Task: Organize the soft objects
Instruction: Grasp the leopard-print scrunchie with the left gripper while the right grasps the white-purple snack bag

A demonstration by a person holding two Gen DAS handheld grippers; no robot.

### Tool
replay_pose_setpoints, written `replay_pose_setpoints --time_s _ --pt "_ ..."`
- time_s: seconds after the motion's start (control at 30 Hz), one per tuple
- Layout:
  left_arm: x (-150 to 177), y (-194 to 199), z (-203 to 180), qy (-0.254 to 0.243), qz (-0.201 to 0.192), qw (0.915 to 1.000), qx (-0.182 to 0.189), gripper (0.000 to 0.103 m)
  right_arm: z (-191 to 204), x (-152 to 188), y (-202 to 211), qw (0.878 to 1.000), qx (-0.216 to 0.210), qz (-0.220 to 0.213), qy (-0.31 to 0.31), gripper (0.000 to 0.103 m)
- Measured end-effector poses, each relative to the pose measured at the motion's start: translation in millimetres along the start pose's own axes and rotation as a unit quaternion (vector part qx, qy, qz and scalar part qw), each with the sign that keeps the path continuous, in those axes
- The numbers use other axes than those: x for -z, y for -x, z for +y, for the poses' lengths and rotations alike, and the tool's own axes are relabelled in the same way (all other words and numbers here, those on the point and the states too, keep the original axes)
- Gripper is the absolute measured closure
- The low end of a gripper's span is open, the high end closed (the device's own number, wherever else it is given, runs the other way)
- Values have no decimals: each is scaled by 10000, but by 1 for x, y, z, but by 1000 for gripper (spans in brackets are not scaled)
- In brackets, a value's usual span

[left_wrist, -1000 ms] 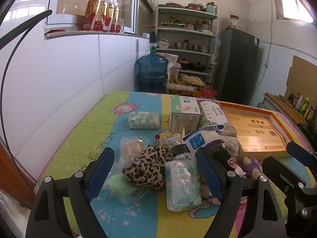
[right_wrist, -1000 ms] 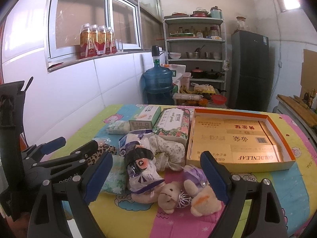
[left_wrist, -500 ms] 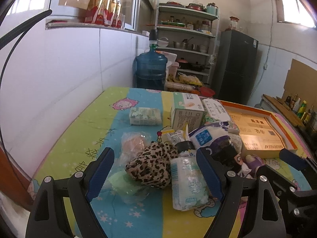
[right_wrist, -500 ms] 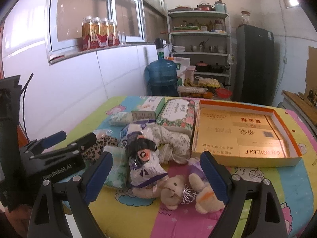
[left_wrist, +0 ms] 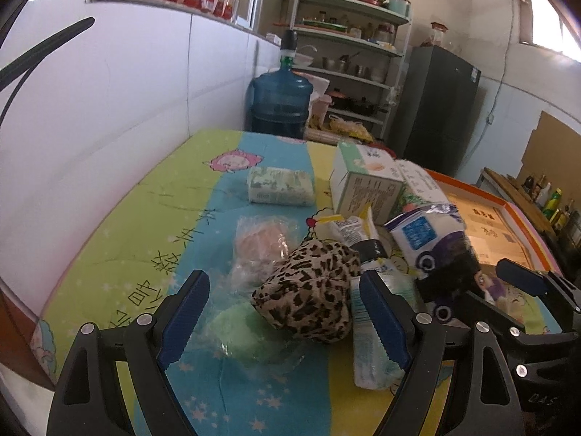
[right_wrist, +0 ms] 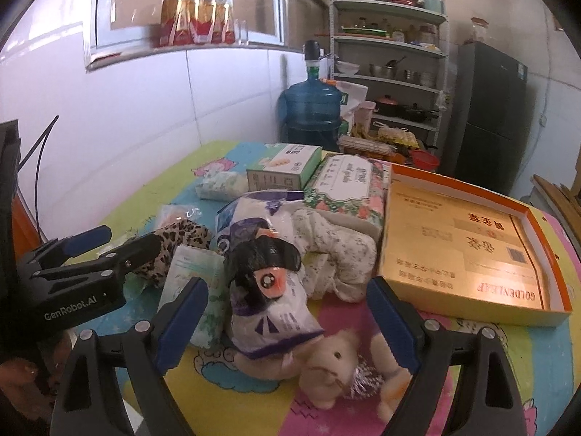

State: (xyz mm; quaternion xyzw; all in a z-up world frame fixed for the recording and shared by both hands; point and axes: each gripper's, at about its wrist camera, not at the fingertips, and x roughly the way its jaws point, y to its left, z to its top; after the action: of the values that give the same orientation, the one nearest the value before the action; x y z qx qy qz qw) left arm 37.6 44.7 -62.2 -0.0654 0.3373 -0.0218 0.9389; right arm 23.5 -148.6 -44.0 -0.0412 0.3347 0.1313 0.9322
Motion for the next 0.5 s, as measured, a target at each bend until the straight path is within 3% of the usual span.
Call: replay_pose_setpoints --time_s 0.13,0.27,0.33,0.5 --pt "2 -13 6 73 127 9999 23 19 3 0 -12 9999 -58 120 67 30" --pt "2 -14 12 122 61 9998 144 44 4 2 -20 9992 -310 223 67 57" --pt "2 -12 17 233 8 9991 363 69 2 3 -20 9991 -377 202 24 57" --pt "3 -6 21 377 -120 9974 606 84 -1 5 -12 9987 -500 77 -113 59"
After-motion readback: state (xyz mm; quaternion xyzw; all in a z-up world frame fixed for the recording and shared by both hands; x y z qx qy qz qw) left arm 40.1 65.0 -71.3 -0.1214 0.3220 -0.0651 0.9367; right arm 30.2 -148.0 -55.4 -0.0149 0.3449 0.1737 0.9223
